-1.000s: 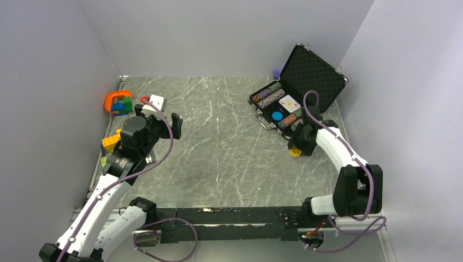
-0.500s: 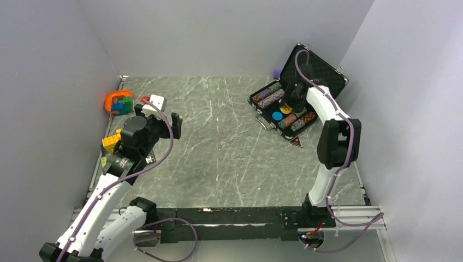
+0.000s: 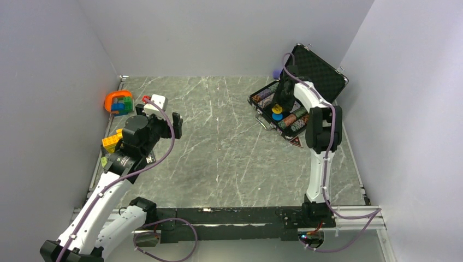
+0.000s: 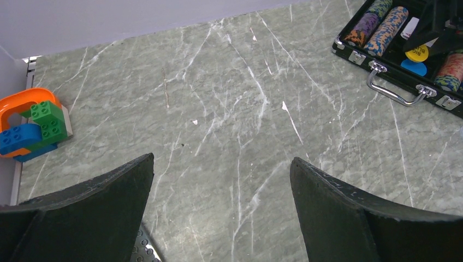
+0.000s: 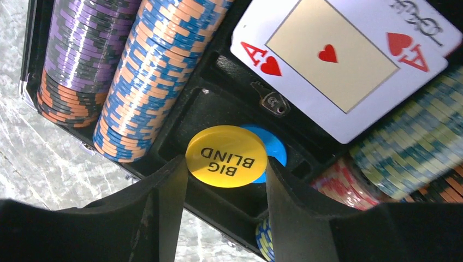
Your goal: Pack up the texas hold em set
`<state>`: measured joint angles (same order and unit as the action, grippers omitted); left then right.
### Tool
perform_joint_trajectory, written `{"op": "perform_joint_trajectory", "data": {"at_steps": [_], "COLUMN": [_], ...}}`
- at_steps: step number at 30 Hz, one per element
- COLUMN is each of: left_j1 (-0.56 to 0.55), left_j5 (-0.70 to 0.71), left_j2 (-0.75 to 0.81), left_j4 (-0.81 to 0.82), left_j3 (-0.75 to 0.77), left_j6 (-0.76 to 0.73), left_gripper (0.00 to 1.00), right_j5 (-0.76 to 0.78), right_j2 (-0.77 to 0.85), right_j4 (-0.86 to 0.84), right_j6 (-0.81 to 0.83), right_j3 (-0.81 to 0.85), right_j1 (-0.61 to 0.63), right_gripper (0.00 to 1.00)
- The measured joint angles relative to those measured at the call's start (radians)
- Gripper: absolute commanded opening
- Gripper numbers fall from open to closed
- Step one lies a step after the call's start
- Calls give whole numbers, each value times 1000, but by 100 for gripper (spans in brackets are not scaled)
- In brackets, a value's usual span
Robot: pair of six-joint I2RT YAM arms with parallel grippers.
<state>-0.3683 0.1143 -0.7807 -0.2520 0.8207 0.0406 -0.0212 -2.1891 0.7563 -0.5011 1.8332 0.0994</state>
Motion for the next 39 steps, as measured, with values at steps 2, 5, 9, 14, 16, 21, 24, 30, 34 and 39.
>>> {"op": "perform_joint_trajectory", "data": {"at_steps": [2,5,9,14,16,21,24,30,34,39], "left_j1": [0,0,0,0,0,0,0,0,0,0], "left_j5": [0,0,1,2,4,5,5,5,5,5], "left_j2": [-2,-2,-2,-2,-2,-2,-2,-2,-2,-2], "left_j4": [0,0,0,0,0,0,0,0,0,0], "left_j3": [0,0,0,0,0,0,0,0,0,0], "left_j6": [0,0,0,0,0,0,0,0,0,0], "left_gripper": [98,98,98,98,98,98,98,98,98,98], "right_j5": [0,1,1,1,1,1,1,1,1,0], "right_j2": [-22,-49,-73,-88,-89,-92,-99,-104,-105,-105], "right_j4": [0,0,-1,-2,-3,-6,-7,-8,-9,-13], "right_j6": [0,0,-2,-8,-8,-11,-17,-24,-26,-27], "right_j3": [18,41,53,55,56,58,69,77,79,79], "right_j1": [6,15,17,16,16,17,17,18,19,20], "right_gripper": [41,41,41,41,41,43,47,56,62,68]}}
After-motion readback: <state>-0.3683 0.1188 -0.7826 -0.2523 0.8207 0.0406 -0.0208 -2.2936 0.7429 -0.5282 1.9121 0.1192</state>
